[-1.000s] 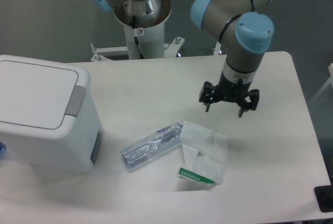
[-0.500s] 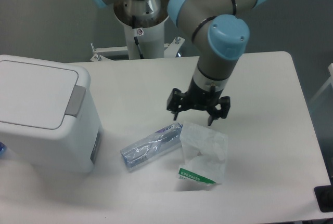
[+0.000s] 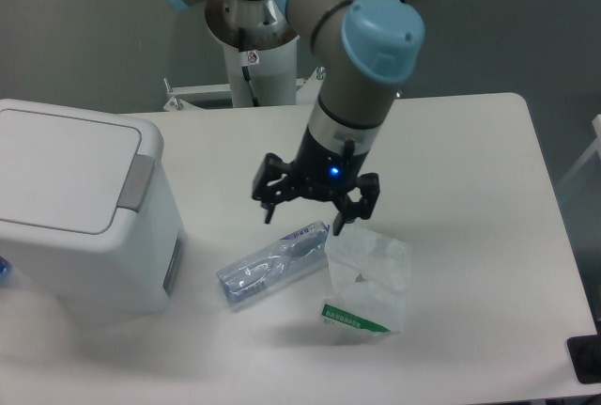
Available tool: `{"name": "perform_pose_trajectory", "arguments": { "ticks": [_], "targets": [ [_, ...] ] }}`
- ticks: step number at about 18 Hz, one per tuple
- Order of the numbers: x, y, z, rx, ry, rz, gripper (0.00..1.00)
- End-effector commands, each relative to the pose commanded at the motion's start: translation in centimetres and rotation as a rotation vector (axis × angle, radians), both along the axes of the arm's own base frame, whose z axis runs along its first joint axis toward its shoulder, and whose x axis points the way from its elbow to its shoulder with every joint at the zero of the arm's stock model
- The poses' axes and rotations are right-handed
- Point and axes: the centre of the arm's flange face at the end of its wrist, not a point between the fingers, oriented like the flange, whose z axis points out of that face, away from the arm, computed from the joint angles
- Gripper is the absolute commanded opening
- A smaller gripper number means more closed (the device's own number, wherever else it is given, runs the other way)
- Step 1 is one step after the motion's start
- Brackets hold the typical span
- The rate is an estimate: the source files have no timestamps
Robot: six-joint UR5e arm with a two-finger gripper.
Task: Open the trash can
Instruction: 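Move the open gripper across the table toward the white trash can lid, then lower the gripper fingers onto the lid's raised tab edge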
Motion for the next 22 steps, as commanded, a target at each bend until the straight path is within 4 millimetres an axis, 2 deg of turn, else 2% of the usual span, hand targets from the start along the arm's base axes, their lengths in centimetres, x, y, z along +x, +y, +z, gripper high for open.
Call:
{"name": "perform_pose_trajectory", "arguments": {
  "ticks": [3, 5, 6, 9, 12, 16, 18, 22],
  "targets": [
    [1.1, -0.1, 1.1, 0.013, -0.009, 0.023, 1.00],
    [2.9, 0.9, 1.2, 0.020, -0.019, 0.002, 1.00],
    [3.1, 1.0, 1.3, 0.027, -0.024, -0.003, 1.00],
    [4.1, 1.7, 1.2, 0.032, -0.045, -0.004, 1.00],
    [6.1, 2.5, 0.7, 0.023, -0.054, -0.035, 1.00],
    [7.8, 2.5, 1.2, 0.027, -0.054, -0.050, 1.00],
    [8.8, 2.6, 0.6, 0.017, -0.067, -0.055, 1.00],
    [10.2, 1.7, 0.7, 0.014, -0.065, -0.062, 1.00]
  ]
}}
